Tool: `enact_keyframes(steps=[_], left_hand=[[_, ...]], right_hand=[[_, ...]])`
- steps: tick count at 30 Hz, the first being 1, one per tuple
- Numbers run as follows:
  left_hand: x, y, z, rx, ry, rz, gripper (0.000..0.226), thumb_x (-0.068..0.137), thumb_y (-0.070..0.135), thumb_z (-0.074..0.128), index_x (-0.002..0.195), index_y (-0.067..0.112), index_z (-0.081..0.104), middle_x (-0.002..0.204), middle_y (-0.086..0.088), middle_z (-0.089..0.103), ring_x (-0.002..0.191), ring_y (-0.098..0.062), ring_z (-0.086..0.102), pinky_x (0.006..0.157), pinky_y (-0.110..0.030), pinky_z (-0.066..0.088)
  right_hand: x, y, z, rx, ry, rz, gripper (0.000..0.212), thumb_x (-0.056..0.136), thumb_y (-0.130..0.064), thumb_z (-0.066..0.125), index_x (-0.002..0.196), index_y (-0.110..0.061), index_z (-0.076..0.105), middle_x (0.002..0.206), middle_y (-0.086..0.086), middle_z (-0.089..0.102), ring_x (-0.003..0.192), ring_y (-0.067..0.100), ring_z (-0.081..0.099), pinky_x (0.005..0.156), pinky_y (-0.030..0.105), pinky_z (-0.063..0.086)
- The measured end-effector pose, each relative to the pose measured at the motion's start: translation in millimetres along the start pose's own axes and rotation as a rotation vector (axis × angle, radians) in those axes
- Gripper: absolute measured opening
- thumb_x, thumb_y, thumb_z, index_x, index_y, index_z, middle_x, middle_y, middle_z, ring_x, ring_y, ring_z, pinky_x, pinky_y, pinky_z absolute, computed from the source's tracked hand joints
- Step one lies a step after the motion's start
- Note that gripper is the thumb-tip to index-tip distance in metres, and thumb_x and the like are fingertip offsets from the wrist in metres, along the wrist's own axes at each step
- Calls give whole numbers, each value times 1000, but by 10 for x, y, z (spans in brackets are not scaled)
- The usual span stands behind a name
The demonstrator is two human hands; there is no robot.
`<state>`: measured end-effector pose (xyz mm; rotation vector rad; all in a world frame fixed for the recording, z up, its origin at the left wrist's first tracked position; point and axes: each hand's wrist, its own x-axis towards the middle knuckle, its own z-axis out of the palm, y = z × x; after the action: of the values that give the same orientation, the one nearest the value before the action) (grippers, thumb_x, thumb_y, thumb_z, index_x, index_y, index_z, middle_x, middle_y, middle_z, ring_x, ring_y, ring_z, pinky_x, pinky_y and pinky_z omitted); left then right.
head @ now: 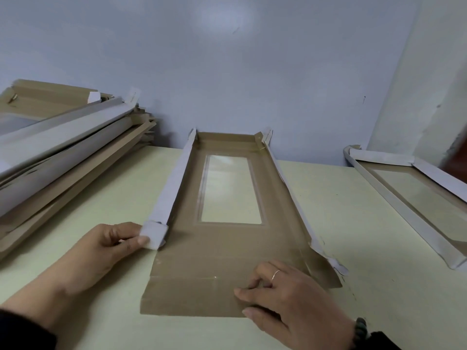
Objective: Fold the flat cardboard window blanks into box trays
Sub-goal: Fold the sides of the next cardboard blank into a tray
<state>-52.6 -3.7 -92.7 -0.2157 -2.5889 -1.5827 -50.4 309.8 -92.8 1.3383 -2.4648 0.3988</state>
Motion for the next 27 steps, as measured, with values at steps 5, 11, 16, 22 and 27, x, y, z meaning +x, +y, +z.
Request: enact_keyframes(steps=[5,11,16,22,27], left_hand=[[33,111,334,427,59,210,39,93,10,50,99,44,68,78,9,51,78,-3,52,68,-10,38],[22,82,369,502,83,230,39,95,7,45,114,36,63,79,7,45,77,-4,47,65,-15,37],[11,87,371,484,100,207,37,95,6,44,115,28,65,79,9,45,81,-2,47,68,-14,37],[6,121,372,453,82,176,36,95,5,44,114,26,66,79,6,46,81,-3,47,68,-14,38],[-1,152,352,390,53,170,38,95,2,43,113,26,66,78,1,46,79,-3,48,68,-11,37]], right_hand=[[30,-19,-28,-87,127,-28,24,82,-35,53,83,-23,74,75,-6,62,67,8,60,58,18,49],[-182,468,-281,35,585,483,22,88,-4,44,91,-9,66,89,4,60,86,18,56,77,12,39],[-376,732,-257,356,156,652,79,64,30,40,90,-39,67,111,-5,59,104,10,51,84,5,33],[-337,765,-200,638,47,667,66,70,29,49,78,-30,75,114,-15,57,99,-22,47,83,-2,33],[-342,826,-219,738,143,696,24,88,2,53,89,-12,72,97,-11,71,92,-8,60,77,0,37]])
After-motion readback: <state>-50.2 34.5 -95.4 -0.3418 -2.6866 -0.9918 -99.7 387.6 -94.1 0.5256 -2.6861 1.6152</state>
